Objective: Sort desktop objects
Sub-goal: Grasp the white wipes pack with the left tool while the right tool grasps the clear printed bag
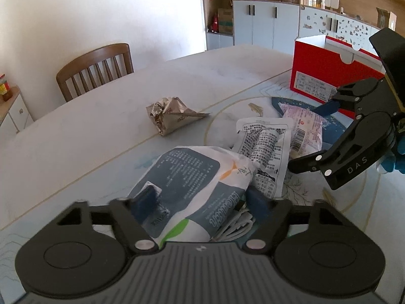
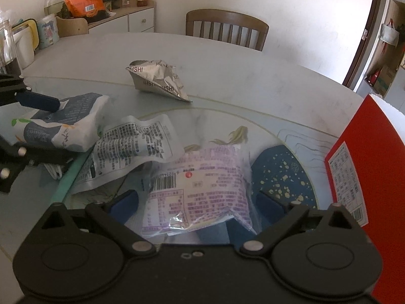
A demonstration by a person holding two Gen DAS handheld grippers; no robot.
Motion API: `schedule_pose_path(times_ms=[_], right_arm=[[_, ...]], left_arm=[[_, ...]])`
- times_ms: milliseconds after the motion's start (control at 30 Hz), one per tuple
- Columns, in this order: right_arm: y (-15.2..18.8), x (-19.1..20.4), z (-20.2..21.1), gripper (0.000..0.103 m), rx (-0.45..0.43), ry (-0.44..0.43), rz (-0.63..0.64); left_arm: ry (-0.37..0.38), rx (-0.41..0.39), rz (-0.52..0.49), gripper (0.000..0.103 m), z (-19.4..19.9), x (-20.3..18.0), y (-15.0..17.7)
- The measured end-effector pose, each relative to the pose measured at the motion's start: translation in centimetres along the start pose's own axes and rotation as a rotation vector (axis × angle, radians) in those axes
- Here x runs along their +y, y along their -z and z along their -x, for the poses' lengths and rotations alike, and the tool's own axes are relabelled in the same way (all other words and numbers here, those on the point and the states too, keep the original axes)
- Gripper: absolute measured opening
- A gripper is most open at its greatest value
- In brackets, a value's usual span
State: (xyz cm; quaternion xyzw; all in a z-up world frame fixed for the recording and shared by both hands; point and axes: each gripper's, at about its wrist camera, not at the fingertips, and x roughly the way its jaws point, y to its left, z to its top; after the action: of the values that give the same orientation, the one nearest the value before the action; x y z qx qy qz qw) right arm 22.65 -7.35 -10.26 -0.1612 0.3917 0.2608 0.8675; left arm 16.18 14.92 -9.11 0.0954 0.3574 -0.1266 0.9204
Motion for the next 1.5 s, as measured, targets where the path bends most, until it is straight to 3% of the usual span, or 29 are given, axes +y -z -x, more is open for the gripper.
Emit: schedule_pose_path(times_ms=[200,400,700,1133,1500], right_arm=[[0.0,-0.1,0.0,0.097,0.008,-0.004,-0.005],[0.0,-0.1,0.0,0.095,0.007,-0.005,-0.006],[-0.1,-0.1,0.3,0.089,0.011,-0.010,-0.011],[-0.1,-1.4,2.4,0.064,0.004,0.011,-0.060],[0.2,-2.6,4.6,0.062,-0.003,0.027,-0.083]], left_arm=[[0.006,-0.029,-0.006,0.047,0.4,-0.2,-0.1],[0.008,-0.050,-0.025,0.033,0.7,-0.5,-0.2],[-0.023,-0.061,-0.032,0.022,1.0,-0.7,-0.5],[-0.050,-0.075,0.010,0.012,1.9,0.0,-1.3],[-0.070,-0.098,0.065,0.010,3.8,0.6,-2.1]])
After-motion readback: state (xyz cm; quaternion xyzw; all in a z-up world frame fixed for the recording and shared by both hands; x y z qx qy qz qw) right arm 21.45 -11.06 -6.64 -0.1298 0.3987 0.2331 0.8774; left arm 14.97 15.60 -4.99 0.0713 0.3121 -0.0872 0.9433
